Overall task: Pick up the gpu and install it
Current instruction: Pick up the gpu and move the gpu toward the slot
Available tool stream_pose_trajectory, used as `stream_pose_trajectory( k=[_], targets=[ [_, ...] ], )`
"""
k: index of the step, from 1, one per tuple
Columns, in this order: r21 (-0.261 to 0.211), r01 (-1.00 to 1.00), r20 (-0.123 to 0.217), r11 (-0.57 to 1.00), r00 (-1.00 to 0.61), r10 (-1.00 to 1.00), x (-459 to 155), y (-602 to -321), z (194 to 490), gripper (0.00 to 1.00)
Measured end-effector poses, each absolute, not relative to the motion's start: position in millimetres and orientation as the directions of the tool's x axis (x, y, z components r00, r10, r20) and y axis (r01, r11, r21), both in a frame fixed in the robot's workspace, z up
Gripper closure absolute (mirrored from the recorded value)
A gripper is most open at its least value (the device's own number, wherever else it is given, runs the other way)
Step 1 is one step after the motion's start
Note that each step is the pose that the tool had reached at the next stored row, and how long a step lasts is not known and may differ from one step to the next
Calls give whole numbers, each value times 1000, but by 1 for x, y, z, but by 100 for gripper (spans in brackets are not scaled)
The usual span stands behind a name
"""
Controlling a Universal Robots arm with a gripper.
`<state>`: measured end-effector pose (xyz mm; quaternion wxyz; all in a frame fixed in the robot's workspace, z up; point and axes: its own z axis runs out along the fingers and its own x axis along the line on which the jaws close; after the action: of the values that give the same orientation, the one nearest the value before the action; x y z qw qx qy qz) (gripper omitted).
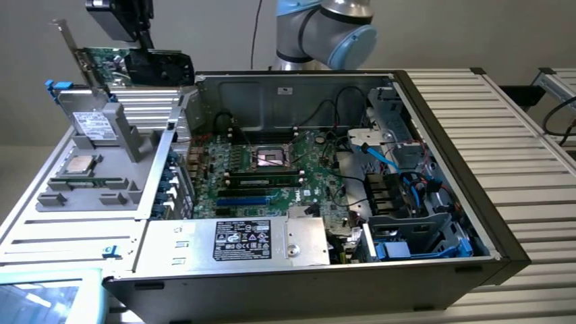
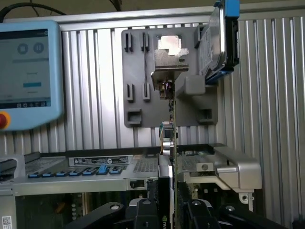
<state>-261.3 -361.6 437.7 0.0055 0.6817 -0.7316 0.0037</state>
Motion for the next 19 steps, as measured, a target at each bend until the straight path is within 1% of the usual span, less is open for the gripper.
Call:
stream_pose_trajectory(
  k=[19],
  targets=[
    [3,-997,4,71,-71,-997,-175,-365,438,73]
  ],
)
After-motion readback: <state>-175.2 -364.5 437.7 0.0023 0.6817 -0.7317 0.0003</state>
